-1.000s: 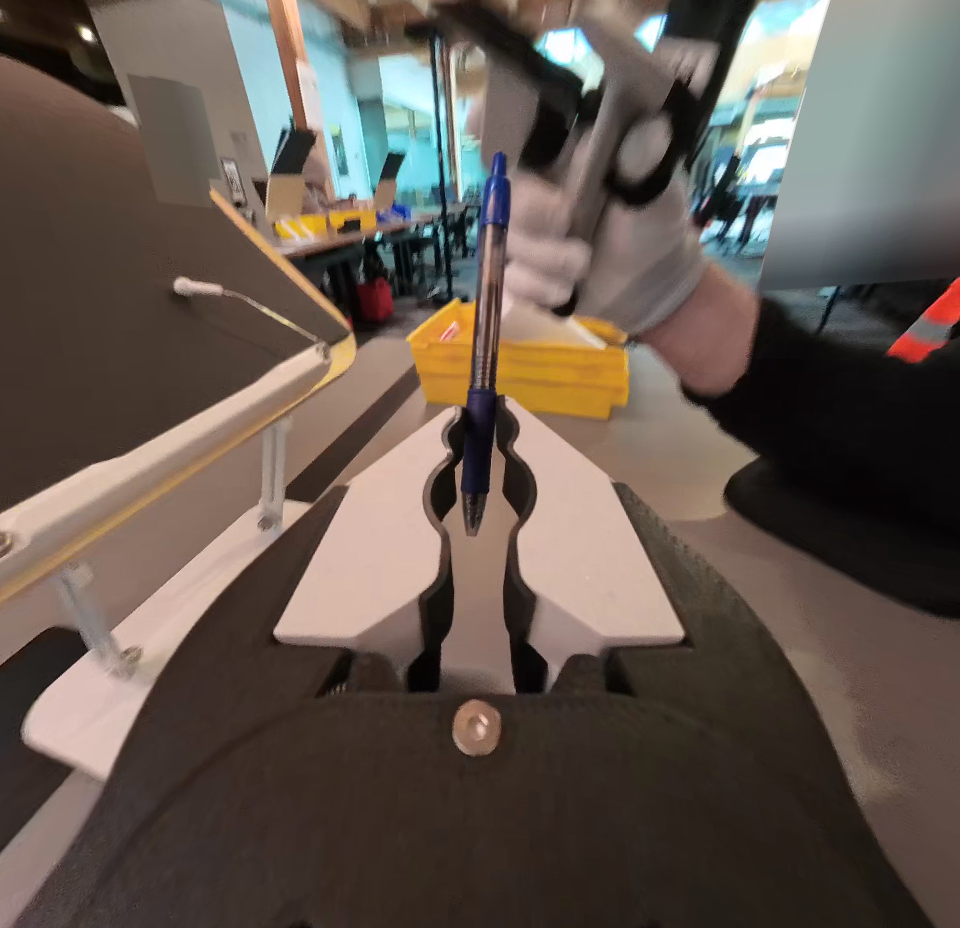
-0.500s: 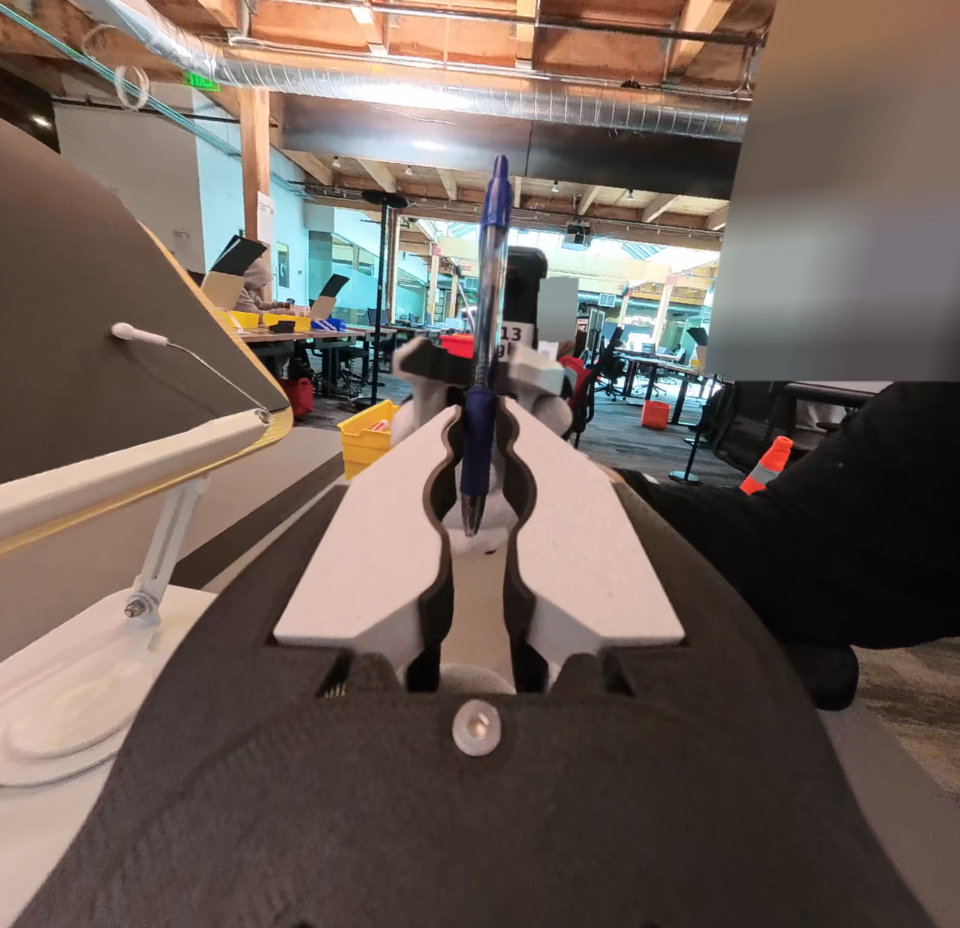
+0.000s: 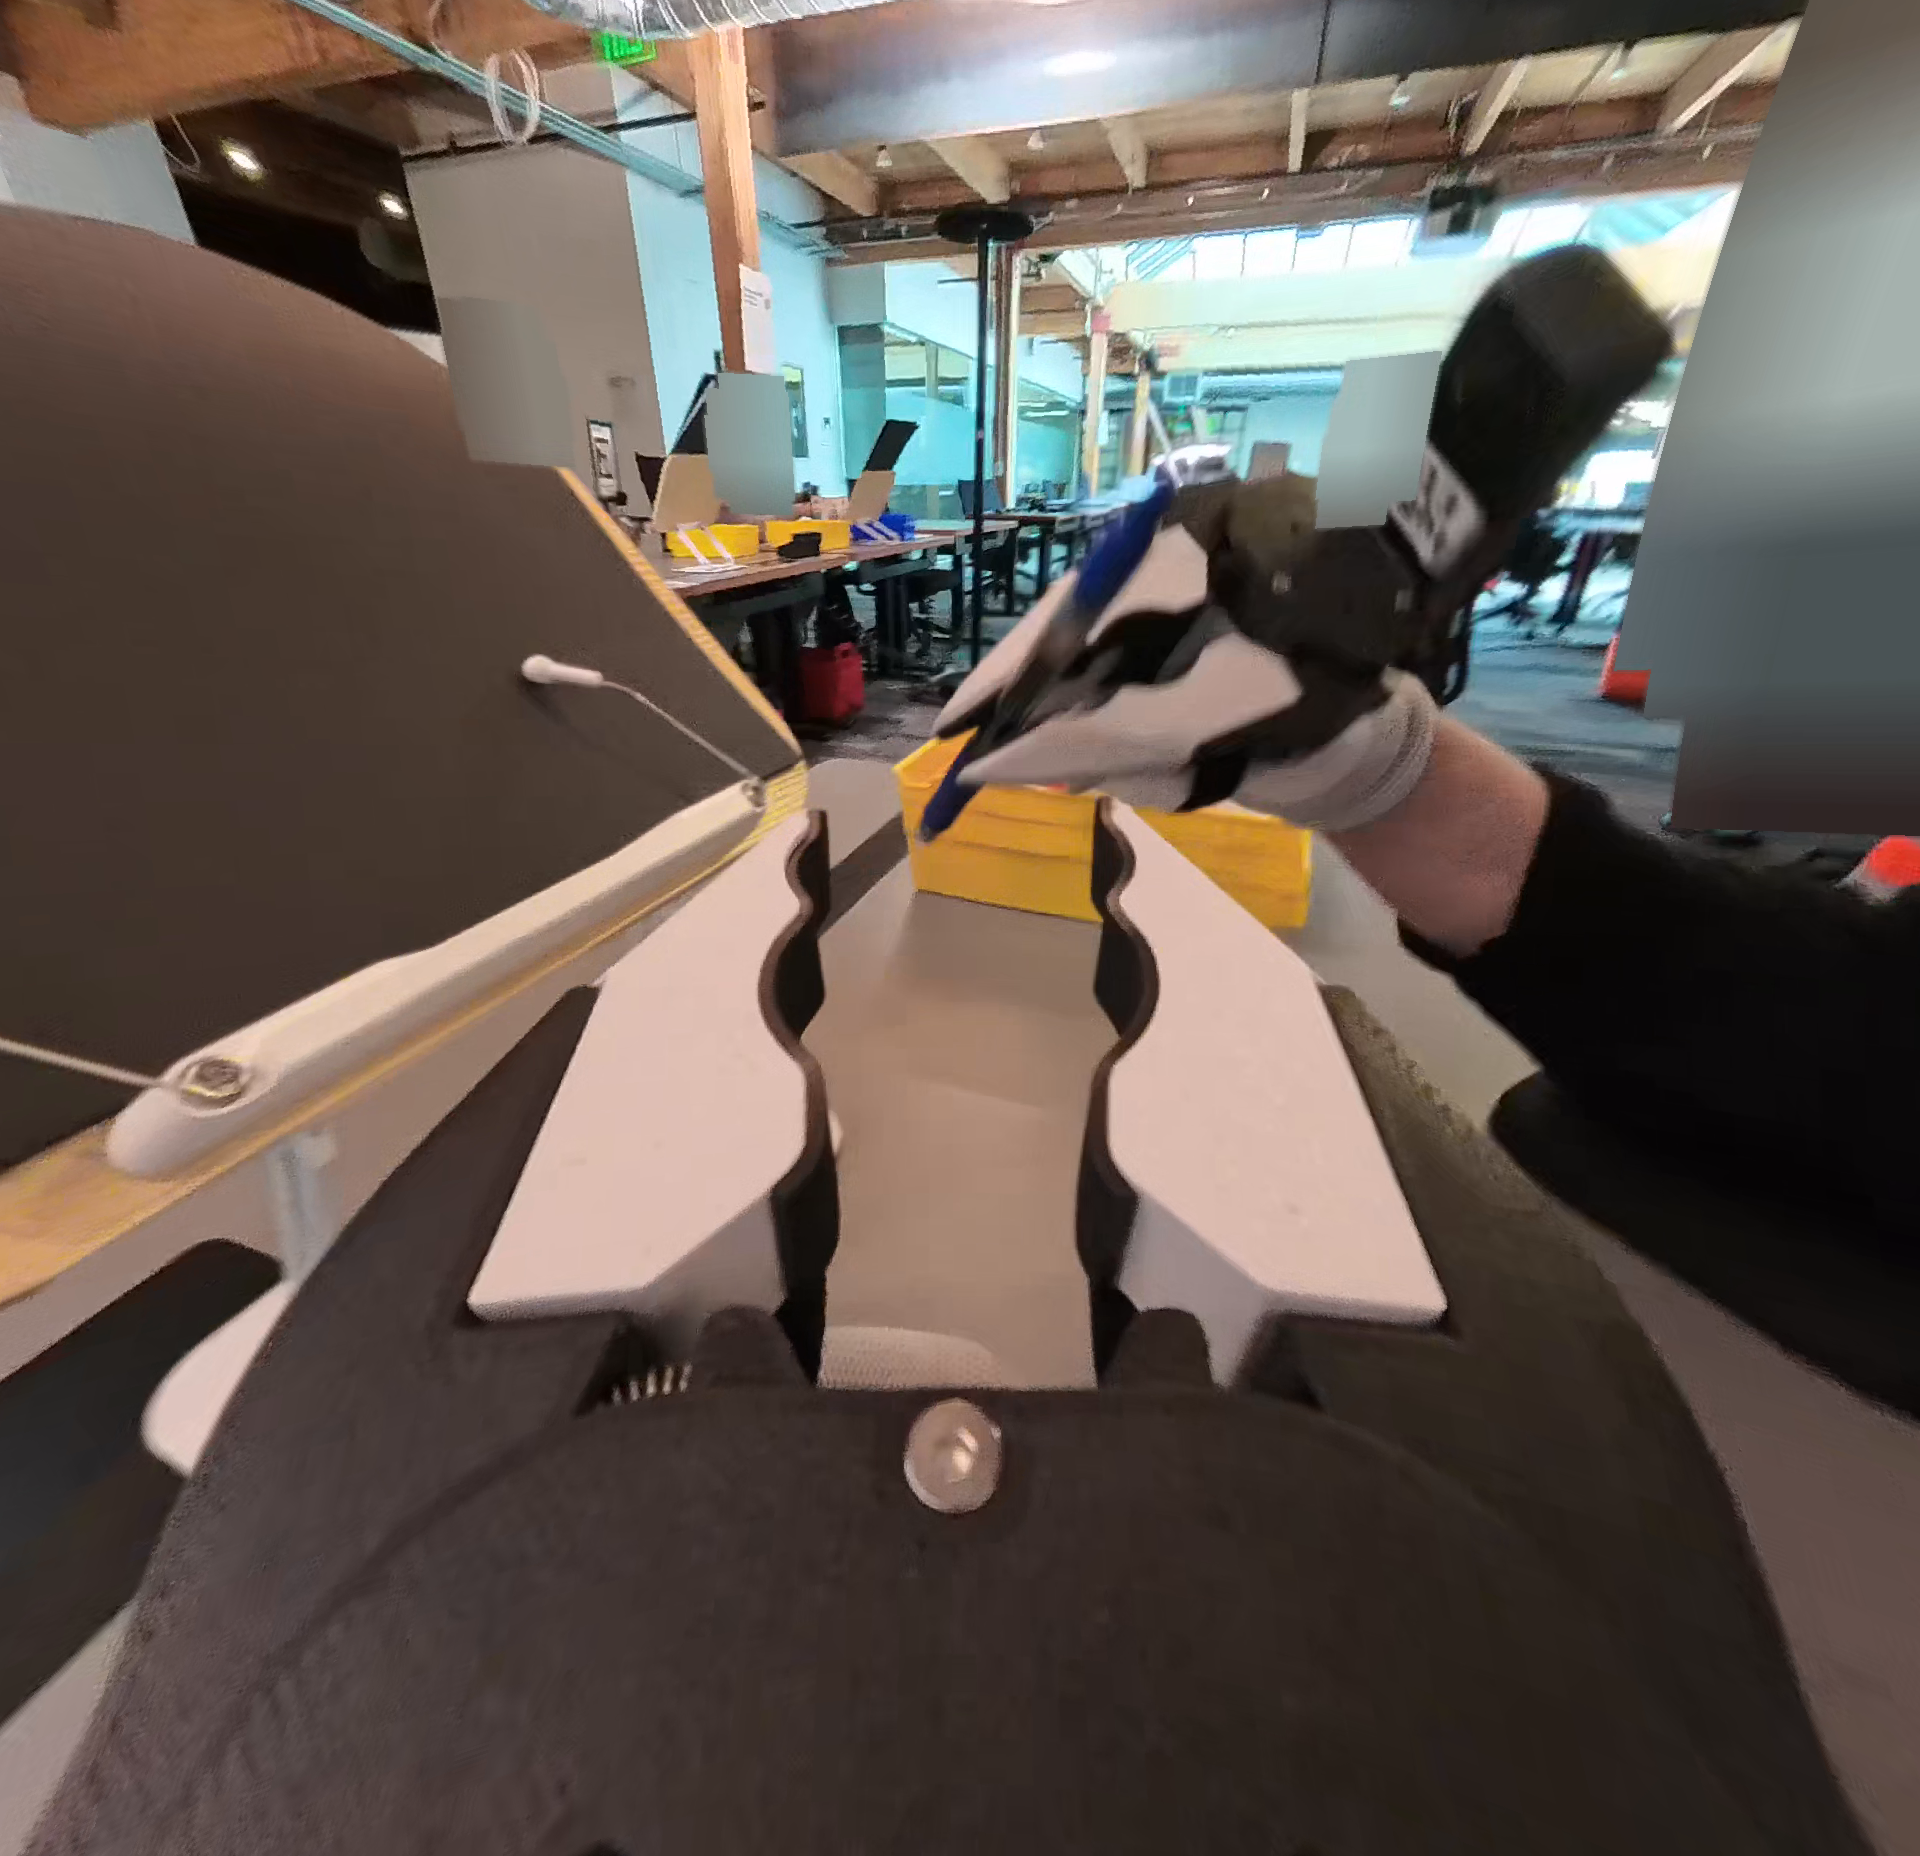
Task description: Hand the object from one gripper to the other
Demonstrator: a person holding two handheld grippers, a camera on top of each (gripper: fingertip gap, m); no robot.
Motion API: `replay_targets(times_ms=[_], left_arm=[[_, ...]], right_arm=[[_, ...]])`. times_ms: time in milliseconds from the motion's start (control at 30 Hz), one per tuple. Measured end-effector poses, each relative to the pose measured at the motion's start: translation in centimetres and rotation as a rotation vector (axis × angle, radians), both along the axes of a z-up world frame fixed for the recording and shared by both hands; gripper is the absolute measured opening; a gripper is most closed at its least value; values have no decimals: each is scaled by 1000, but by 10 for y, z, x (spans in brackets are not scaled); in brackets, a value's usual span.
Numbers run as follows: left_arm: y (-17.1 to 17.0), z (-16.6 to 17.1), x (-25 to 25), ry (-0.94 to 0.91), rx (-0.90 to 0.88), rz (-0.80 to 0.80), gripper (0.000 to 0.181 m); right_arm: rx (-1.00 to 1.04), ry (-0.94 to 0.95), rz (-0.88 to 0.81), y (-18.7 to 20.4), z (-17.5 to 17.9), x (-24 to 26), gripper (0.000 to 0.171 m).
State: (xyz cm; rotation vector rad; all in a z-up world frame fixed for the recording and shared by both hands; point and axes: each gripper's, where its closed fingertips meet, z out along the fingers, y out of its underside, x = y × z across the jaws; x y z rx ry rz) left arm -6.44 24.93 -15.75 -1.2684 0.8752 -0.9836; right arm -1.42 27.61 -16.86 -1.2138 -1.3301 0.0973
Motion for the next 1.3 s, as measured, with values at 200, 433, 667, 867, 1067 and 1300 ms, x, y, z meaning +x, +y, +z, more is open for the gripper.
replay_targets(times_ms=[200, 433, 667, 867, 1067, 1300], left_arm=[[-21, 17, -1, -83, -420, -271, 64], [-16, -27, -8, 69, -608, -279, 49], [-19, -37, -2, 68, -616, -325, 21], [-1, -27, -7, -18, -506, -233, 10], [-15, 8, -12, -213, -260, -291, 10], [-31, 2, -1, -227, -194, -366, 10]], right_arm=[[516, -350, -143, 4, 4, -11, 7], [693, -436, -156, 1, -12, -54, 7], [757, -426, -169, 4, -17, -62, 8], [642, -170, -121, -8, 14, -56, 62], [144, 448, 85, -23, 64, -32, 59], [-504, 767, 454, -40, 50, -55, 45]])
